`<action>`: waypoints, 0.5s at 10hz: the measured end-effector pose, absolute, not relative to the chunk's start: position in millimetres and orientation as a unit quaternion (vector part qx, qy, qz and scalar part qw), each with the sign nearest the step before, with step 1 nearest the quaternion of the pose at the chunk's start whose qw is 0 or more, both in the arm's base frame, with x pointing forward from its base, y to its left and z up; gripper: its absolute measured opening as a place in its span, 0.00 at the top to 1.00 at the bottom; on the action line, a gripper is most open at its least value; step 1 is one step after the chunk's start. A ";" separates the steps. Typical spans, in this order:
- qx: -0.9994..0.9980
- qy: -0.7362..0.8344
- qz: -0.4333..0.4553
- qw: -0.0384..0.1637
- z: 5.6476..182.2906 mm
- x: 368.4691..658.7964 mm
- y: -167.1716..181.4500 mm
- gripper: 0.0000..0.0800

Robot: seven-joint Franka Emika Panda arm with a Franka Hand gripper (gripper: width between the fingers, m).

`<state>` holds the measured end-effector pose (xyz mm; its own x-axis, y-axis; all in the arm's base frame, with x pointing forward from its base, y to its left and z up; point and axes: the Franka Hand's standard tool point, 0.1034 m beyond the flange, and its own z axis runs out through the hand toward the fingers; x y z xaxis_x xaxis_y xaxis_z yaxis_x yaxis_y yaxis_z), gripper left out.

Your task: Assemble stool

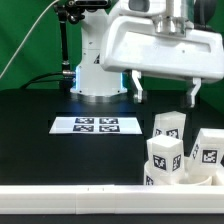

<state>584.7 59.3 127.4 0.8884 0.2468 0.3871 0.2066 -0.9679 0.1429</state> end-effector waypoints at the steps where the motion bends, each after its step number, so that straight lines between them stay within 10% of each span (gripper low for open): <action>1: 0.974 0.115 0.191 0.046 136.0 585.3 50.6 0.19; 5: 0.986 0.094 0.136 0.027 143.6 583.3 33.2 0.19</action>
Offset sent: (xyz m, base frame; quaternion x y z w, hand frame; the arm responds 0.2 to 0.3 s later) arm 0.0000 0.0000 0.0000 0.0000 0.0000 0.0000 1.0000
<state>583.3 33.2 143.6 0.9451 0.1936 0.2632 0.1788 -0.9807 0.0792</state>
